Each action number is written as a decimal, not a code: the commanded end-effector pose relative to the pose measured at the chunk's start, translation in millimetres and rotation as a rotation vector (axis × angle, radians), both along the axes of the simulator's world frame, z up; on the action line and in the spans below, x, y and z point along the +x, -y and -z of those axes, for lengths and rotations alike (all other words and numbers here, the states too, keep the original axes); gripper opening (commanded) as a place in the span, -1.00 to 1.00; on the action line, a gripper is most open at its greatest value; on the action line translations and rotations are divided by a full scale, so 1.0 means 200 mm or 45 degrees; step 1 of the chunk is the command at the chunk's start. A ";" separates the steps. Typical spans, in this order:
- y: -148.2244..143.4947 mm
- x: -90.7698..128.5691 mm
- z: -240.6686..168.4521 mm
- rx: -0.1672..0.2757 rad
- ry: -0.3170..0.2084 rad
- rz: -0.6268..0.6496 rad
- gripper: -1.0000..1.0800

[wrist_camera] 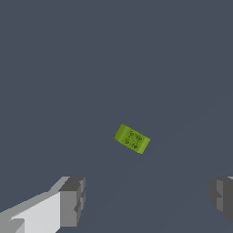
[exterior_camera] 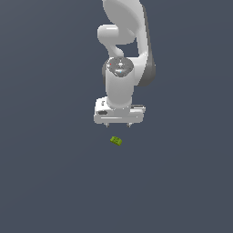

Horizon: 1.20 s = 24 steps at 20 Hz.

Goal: Pick up the object and move it to a goal position.

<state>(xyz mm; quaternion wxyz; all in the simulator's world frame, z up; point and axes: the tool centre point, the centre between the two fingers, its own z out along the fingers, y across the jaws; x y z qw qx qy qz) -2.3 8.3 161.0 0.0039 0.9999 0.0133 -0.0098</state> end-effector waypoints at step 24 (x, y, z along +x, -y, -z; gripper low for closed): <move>-0.04 0.05 -0.02 0.020 0.038 -0.132 0.92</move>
